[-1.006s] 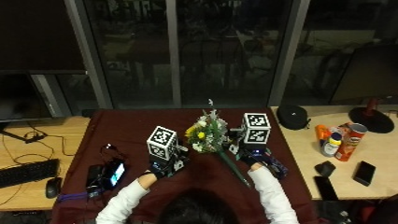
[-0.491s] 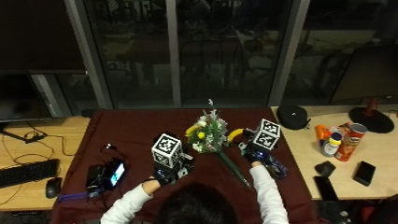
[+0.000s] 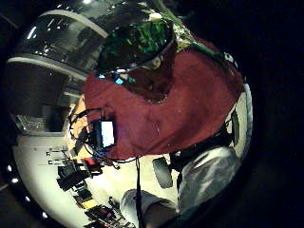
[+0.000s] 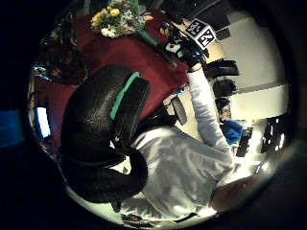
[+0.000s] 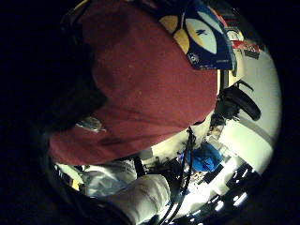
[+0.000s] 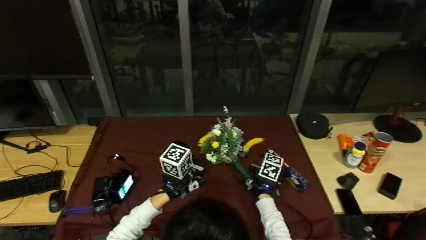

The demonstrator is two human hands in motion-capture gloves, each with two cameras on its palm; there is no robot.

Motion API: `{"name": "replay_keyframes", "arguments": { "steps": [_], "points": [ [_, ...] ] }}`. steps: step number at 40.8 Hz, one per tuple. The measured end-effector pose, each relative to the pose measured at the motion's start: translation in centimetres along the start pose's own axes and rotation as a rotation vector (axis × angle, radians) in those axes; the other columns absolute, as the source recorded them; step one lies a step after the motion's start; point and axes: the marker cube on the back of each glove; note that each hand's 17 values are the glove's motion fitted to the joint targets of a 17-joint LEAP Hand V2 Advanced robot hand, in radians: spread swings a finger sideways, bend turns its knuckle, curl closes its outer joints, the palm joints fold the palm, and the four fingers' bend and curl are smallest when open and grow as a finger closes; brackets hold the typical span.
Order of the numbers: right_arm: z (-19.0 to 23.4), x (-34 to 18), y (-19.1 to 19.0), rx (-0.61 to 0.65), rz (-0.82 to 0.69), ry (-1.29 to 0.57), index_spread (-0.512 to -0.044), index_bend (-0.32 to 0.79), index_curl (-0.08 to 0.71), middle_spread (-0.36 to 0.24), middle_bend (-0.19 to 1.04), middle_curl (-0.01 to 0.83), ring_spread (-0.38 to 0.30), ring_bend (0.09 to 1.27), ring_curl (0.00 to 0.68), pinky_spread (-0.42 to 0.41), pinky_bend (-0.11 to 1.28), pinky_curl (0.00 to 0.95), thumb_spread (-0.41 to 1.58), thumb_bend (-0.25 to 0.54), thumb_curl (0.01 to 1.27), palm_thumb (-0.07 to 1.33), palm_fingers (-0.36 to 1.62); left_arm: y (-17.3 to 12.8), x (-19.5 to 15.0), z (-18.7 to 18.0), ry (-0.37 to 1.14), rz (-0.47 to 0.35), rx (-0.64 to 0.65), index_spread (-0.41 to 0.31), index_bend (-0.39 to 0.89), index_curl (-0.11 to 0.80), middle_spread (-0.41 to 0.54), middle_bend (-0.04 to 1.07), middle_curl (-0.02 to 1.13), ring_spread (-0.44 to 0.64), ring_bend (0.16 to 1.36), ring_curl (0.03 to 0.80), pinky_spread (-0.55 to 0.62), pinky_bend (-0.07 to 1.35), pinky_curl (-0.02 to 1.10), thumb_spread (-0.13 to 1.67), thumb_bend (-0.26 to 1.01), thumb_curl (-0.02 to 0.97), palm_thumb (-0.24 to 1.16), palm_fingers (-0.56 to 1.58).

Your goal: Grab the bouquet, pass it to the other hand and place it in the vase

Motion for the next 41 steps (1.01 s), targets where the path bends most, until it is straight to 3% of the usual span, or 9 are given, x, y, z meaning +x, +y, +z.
{"name": "replay_keyframes", "arguments": {
  "steps": [8,14,15,17,21,22,27,34,41],
  "points": [
    [2.8,-0.4,1.6,0.067,0.071,0.150,-0.209,0.06,0.151,-0.018,0.30,0.414,-0.105,0.61,0.379,0.034,0.60,0.356,1.10,0.025,0.30,0.46,0.73,0.2,-0.2,0.5,0.008,0.001,-0.011,0.078,0.11,0.189,0.251,0.19,0.34,0.26,0.71,0.291,0.26,0.51,0.34,1.21,-0.01,0.249,0.15,0.15],
    [2.9,-1.2,1.3,0.169,0.072,0.076,-0.209,0.14,0.168,-0.086,0.36,0.453,-0.154,0.65,0.390,-0.134,0.63,0.369,1.06,0.021,0.32,0.55,1.03,0.2,-0.2,0.6,0.031,0.007,-0.030,0.078,0.12,0.194,0.254,0.19,0.34,0.27,0.71,0.292,0.26,0.50,0.34,1.22,-0.01,0.249,0.16,0.15],
    [2.8,-1.4,1.2,0.188,0.059,0.070,-0.207,0.06,0.149,-0.083,0.30,0.435,-0.154,0.63,0.384,-0.149,0.65,0.377,1.06,-0.001,0.31,0.52,0.89,0.2,-0.2,0.6,0.033,0.008,-0.033,0.078,0.12,0.194,0.255,0.19,0.34,0.27,0.71,0.292,0.26,0.51,0.34,1.22,-0.01,0.249,0.16,0.15],
    [2.5,-1.6,1.1,0.219,0.062,0.082,-0.218,0.24,0.216,-0.104,0.39,0.476,-0.161,0.63,0.407,-0.155,0.60,0.385,1.06,0.067,0.33,0.66,1.12,0.1,-0.2,0.6,0.036,0.008,-0.041,0.072,0.12,0.196,0.254,0.19,0.34,0.27,0.71,0.292,0.26,0.50,0.34,1.22,-0.02,0.249,0.16,0.15],
    [1.5,-0.7,1.9,0.260,0.185,0.132,-0.228,0.29,0.268,-0.129,0.40,0.498,-0.182,0.62,0.431,-0.196,0.60,0.409,1.11,0.132,0.36,0.80,1.25,0.1,-0.4,0.7,0.039,0.002,-0.054,0.069,0.12,0.199,0.255,0.19,0.34,0.27,0.71,0.292,0.26,0.50,0.34,1.22,-0.02,0.249,0.16,0.15],
    [1.1,-0.6,1.9,0.292,0.185,0.114,-0.229,0.23,0.260,-0.149,0.45,0.515,-0.196,0.72,0.462,-0.217,0.63,0.418,1.13,0.139,0.36,0.82,1.44,0.0,-0.5,0.7,0.043,0.001,-0.057,0.063,0.12,0.200,0.255,0.19,0.34,0.27,0.71,0.292,0.26,0.50,0.34,1.22,-0.02,0.249,0.16,0.15],
    [-0.3,-0.9,0.3,0.473,0.064,-0.101,-0.237,0.24,0.310,-0.173,0.53,0.554,-0.206,0.81,0.493,-0.239,0.67,0.444,1.14,0.117,0.35,0.82,1.44,-0.1,-0.5,0.5,0.072,-0.002,-0.065,0.058,0.12,0.203,0.255,0.19,0.34,0.27,0.70,0.292,0.26,0.50,0.34,1.22,-0.02,0.249,0.16,0.15],
    [-0.9,-1.4,-1.5,0.448,-0.018,-0.467,-0.236,0.43,0.406,-0.176,0.71,0.625,-0.197,0.90,0.543,-0.233,0.68,0.474,1.09,0.007,0.32,0.73,1.50,-1.3,-0.5,0.9,0.117,-0.003,-0.074,0.055,0.13,0.209,0.253,0.19,0.34,0.27,0.70,0.292,0.26,0.50,0.34,1.22,-0.02,0.249,0.16,0.16],
    [-3.9,-5.0,0.5,0.388,-0.360,-0.960,-0.228,0.53,0.477,-0.169,0.79,0.659,-0.192,0.96,0.569,-0.225,0.72,0.502,1.06,-0.028,0.31,0.71,1.45,-3.6,0.6,0.4,0.208,-0.007,0.026,0.044,0.17,0.234,0.221,0.22,0.35,0.26,0.67,0.282,0.25,0.45,0.33,1.22,0.00,0.255,0.19,0.23]
  ]
}}
